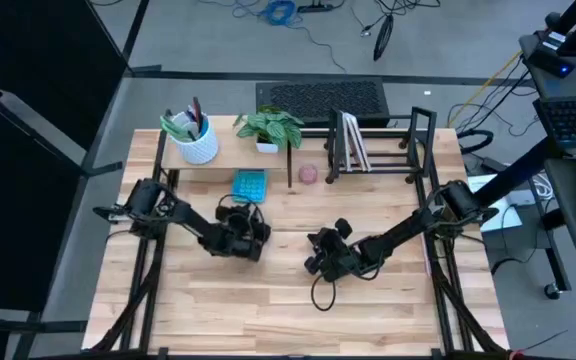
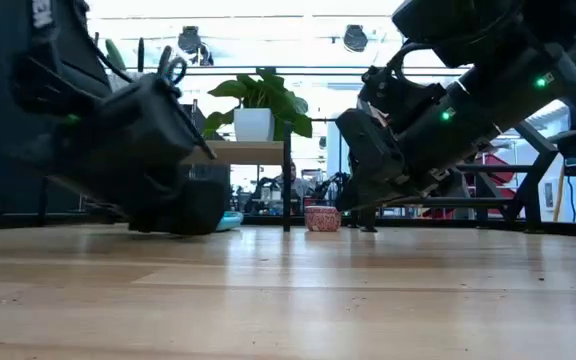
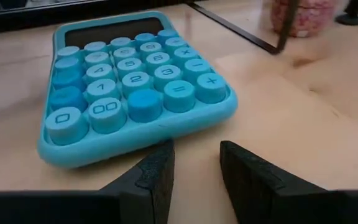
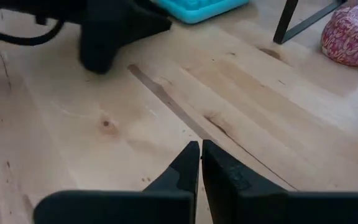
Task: Stock shelves
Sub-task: Put the blue calculator under the shelf
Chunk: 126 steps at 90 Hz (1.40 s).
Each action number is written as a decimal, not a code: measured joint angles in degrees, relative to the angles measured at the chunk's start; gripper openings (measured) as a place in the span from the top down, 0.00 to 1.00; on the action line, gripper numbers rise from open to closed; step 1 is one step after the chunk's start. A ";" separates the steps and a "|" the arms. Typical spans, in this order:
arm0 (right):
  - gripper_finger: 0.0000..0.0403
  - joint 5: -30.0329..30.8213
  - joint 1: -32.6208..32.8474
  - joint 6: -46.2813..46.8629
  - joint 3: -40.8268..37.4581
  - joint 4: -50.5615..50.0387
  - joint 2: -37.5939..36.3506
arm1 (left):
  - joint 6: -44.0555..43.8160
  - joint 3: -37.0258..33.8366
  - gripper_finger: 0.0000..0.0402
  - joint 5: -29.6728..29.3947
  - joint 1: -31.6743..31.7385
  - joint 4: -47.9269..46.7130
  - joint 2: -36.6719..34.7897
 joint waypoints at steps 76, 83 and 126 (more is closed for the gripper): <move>1.00 -0.14 0.07 -0.06 0.02 -0.74 0.00 | 22.95 -6.58 0.70 6.03 13.43 26.90 2.84; 1.00 -0.15 0.07 -0.07 0.02 -0.74 0.00 | 24.08 -6.98 0.70 7.32 14.87 28.52 2.84; 1.00 -0.26 0.07 0.24 0.02 -0.76 0.00 | 33.56 -8.04 0.70 13.05 20.65 36.27 2.94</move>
